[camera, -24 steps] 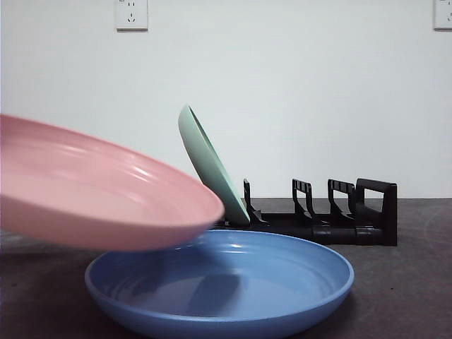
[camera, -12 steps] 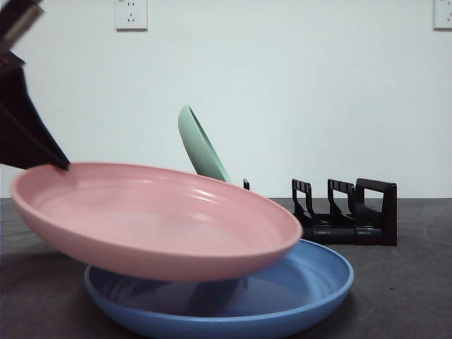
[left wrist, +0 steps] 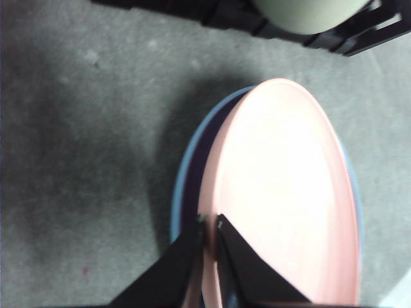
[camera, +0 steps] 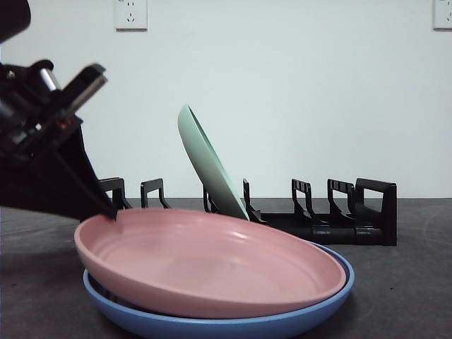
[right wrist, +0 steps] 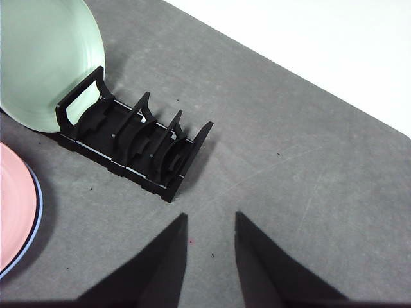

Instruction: Place the plate

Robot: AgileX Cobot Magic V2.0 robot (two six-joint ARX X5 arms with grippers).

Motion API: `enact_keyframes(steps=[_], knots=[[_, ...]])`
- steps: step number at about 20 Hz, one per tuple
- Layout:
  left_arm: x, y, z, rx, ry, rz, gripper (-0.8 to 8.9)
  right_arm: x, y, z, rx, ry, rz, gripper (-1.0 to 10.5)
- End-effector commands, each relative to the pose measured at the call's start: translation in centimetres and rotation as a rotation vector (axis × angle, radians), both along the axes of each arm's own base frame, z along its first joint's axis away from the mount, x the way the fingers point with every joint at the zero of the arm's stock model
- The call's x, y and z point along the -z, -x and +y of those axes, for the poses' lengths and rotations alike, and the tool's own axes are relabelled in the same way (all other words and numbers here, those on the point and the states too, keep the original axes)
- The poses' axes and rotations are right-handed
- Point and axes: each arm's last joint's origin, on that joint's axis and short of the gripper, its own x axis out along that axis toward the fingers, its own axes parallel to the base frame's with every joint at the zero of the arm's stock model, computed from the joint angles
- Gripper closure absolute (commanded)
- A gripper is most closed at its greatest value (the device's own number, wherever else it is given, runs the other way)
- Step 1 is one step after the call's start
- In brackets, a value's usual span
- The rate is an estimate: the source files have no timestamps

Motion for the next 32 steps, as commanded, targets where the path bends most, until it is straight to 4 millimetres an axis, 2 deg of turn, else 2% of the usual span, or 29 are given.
enact_keyframes(steps=[1, 3, 6, 9, 12, 15, 18, 21, 23, 27, 32], knots=[[0.6, -0.2, -0.4, 0.006, -0.004, 0.031, 7.99, -0.4, 0.0, 0.1, 0.006, -0.028, -0.012, 8.3], [0.9, -0.3, -0.5, 0.004, -0.004, 0.046, 7.63, -0.4, 0.0, 0.1, 0.006, -0.028, -0.012, 8.3], [0.9, -0.3, -0.6, -0.012, 0.007, 0.060, 5.79, -0.4, 0.0, 0.1, 0.006, -0.028, -0.012, 8.3], [0.2, -0.1, -0.5, -0.004, 0.030, 0.041, 5.00, -0.4, 0.0, 0.1, 0.006, -0.028, -0.012, 8.3], [-2.3, 0.2, -0.1, -0.003, 0.075, -0.063, 5.01, -0.4, 0.0, 0.1, -0.002, -0.043, -0.003, 8.3], [-5.6, 0.8, 1.5, -0.013, 0.081, -0.207, 5.05, -0.3, -0.1, 0.6, -0.062, -0.091, 0.040, 7.2], [-8.0, 1.8, 3.8, -0.052, -0.036, -0.325, 5.07, -0.1, -1.2, 1.9, -0.099, -0.104, 0.079, 7.1], [-9.5, 3.3, 6.2, -0.091, -0.236, -0.372, 5.06, 0.6, -3.5, 4.7, -0.198, -0.141, 0.149, 7.1], [-10.4, 4.6, 7.2, -0.082, -0.297, -0.389, 5.07, 1.4, -5.6, 7.2, -0.257, -0.159, 0.198, 7.1], [-11.7, 7.3, 8.2, -0.117, -0.306, -0.476, 5.10, 2.6, -10.5, 11.5, -0.309, -0.240, 0.317, 7.1], [-12.4, 9.6, 8.6, -0.139, -0.284, -0.539, 5.10, 1.2, -17.4, 15.6, -0.347, -0.361, 0.421, 7.1]])
